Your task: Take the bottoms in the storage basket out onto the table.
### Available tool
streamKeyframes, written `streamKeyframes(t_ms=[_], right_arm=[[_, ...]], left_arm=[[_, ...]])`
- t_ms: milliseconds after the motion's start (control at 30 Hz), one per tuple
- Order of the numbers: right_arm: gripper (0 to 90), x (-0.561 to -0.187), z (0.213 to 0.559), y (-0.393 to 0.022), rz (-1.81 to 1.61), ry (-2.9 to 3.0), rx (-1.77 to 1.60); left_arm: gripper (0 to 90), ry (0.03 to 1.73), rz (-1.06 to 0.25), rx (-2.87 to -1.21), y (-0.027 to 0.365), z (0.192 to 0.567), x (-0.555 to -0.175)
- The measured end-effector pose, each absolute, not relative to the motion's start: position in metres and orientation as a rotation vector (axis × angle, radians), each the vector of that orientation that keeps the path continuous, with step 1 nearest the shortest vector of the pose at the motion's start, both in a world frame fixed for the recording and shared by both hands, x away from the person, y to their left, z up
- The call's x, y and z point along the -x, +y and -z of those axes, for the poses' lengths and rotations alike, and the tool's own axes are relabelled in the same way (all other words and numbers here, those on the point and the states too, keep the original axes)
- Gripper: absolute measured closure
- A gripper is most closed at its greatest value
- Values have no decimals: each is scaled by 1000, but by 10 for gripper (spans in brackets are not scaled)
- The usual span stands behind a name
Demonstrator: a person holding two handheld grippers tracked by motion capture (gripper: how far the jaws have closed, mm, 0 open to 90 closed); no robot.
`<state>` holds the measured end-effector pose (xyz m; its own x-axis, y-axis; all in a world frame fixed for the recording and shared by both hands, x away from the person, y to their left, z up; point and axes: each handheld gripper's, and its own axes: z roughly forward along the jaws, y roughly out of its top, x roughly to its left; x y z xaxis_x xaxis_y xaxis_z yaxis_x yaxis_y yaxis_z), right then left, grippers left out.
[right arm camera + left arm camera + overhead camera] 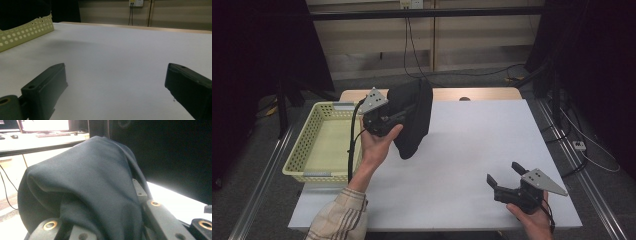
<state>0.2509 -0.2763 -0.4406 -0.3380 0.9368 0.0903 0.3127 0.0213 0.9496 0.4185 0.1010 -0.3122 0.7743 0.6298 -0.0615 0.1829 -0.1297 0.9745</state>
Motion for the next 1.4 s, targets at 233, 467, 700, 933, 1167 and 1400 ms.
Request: streamKeyframes(t_ms=[233, 467, 700, 933, 1167, 1400], right_arm=[[37, -251, 441, -276, -1331, 1707, -1278], [37, -251, 441, -276, -1331, 1706, -1279], [38, -251, 441, -276, -1330, 1710, -1278], [39, -251, 441, -276, -1329, 1710, -1276], [39, -251, 441, -276, -1329, 1711, -1278], [40, -251, 441, -276, -1326, 1712, -1279]], left_arm=[[738, 651, -409, -1727, 89, 325, -422], [738, 652, -391, -1756, 79, 335, -424], [737, 667, -367, -1780, 70, 348, -427], [732, 661, -371, -1828, 59, 361, -429], [731, 676, -372, -1872, 52, 373, -432], [724, 679, -355, -1927, 44, 386, -434]])
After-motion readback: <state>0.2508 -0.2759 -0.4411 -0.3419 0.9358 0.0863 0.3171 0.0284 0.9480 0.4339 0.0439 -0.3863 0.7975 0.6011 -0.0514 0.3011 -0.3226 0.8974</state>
